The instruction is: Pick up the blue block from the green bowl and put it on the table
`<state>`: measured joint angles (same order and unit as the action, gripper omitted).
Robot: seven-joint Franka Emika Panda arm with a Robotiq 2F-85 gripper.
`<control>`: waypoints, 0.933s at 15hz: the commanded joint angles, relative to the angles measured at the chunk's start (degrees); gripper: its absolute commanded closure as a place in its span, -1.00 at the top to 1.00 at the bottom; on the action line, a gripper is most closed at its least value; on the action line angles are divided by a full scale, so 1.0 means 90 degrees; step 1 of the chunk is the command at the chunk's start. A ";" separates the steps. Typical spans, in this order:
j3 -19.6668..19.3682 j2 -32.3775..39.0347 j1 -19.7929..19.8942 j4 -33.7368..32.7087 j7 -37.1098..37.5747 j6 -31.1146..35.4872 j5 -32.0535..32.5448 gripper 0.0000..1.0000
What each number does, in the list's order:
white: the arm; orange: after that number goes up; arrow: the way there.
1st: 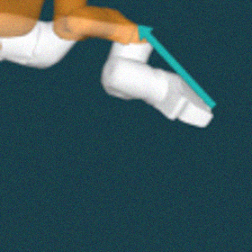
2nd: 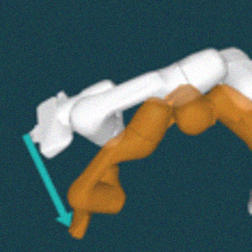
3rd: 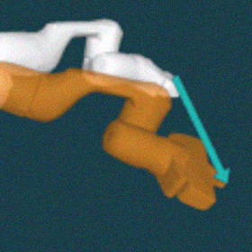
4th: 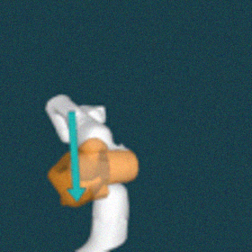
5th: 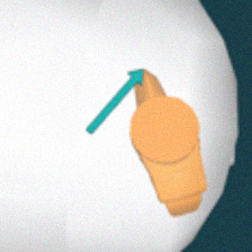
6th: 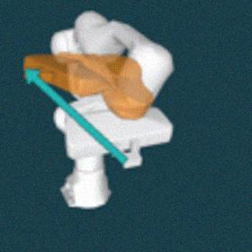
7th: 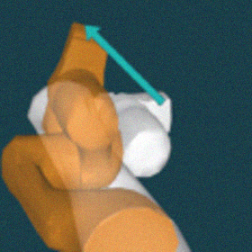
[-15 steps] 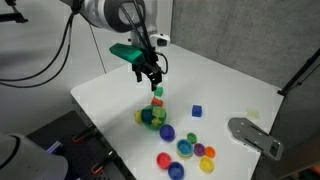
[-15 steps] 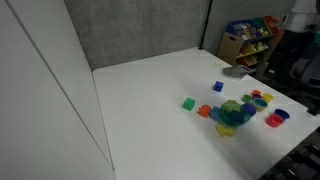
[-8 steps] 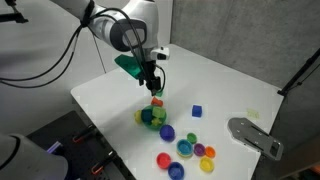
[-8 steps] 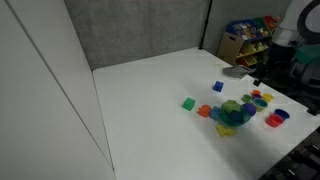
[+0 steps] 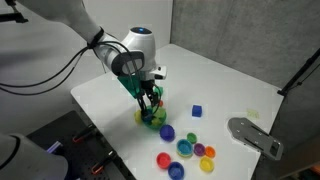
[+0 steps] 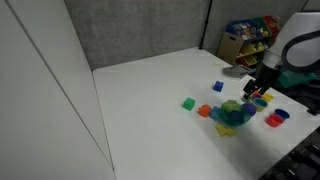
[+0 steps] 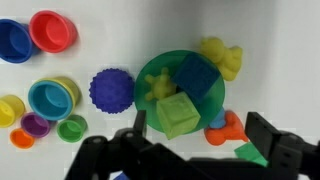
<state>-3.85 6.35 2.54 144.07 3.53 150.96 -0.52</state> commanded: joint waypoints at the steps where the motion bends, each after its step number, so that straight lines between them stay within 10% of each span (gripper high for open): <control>1: 0.0020 0.0687 -0.0069 -0.0134 0.0398 0.0492 0.0020 1.00; 14: -0.0152 0.2499 -0.0577 -0.1026 0.1578 0.1200 -0.0228 1.00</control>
<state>-4.49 25.85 -1.54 137.47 16.14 161.28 -0.90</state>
